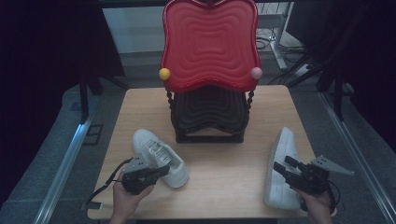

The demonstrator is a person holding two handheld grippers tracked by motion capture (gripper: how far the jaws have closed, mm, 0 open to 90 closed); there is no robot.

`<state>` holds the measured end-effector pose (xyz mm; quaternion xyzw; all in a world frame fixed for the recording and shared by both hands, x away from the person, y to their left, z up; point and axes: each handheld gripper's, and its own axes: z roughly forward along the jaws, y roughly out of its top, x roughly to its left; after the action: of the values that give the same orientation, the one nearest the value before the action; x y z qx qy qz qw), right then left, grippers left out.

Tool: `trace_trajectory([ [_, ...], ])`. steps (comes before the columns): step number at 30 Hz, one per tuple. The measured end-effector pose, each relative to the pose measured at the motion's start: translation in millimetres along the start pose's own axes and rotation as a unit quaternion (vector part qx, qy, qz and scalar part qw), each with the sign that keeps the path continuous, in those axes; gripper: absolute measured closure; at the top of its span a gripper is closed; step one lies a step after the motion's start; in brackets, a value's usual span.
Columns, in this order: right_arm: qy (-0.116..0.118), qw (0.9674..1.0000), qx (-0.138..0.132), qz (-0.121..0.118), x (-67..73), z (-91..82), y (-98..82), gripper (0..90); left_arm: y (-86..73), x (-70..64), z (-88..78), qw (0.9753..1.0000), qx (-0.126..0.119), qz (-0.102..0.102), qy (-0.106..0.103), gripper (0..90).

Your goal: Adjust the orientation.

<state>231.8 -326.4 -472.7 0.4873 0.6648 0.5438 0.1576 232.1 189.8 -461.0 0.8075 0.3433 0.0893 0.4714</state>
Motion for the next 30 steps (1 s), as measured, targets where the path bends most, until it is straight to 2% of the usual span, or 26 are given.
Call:
trace_trajectory([
  [3, -0.001, 1.0, -0.006, 0.0, 0.8, -2.1, 0.5, 35.5, 1.4, -12.4, 6.3, 0.9998, -0.004, 0.0, -0.018, 90.0],
  [6, -0.002, 1.0, -0.007, -0.001, 0.1, -3.4, 0.6, 35.5, 2.5, -18.4, 11.1, 0.9997, -0.004, 0.002, -0.024, 90.0],
  [8, -0.004, 1.0, -0.008, 0.003, -0.7, -3.7, 0.2, 35.5, 4.3, -28.4, 21.9, 0.9995, 0.003, 0.01, -0.029, 90.0],
  [9, -0.004, 1.0, -0.008, 0.003, -0.7, -3.7, 0.2, 35.5, 4.3, -28.4, 21.9, 0.9995, 0.003, 0.01, -0.029, 90.0],
  [11, -0.004, 1.0, -0.007, 0.002, -0.3, -3.7, 0.1, 35.5, 5.6, -36.8, 39.3, 0.9992, 0.017, 0.011, -0.033, 90.0],
  [12, -0.004, 1.0, -0.008, 0.001, 0.0, -3.3, -0.1, 35.5, 5.6, -36.8, 39.3, 0.9992, 0.017, 0.011, -0.033, 90.0],
  [13, -0.004, 1.0, -0.007, 0.002, 0.3, -3.3, -0.1, 35.5, 5.6, -39.5, 50.9, 0.9992, 0.029, 0.016, -0.021, 90.0],
  [15, -0.003, 1.0, -0.007, 0.002, 0.3, -3.3, -0.3, 35.5, 5.0, -39.5, 59.7, 0.9993, 0.033, 0.015, -0.002, 90.0],
  [20, -0.006, 0.9999, -0.008, 0.002, -1.5, -4.9, -0.8, 35.5, 3.7, -36.1, 68.0, 0.998, 0.038, 0.015, 0.048, 90.0],
  [30, -0.006, 1.0, -0.007, 0.002, 0.2, -3.2, -1.5, 35.5, 6.1, -39.1, 70.9, 0.9971, 0.013, 0.001, 0.075, 90.0],
])
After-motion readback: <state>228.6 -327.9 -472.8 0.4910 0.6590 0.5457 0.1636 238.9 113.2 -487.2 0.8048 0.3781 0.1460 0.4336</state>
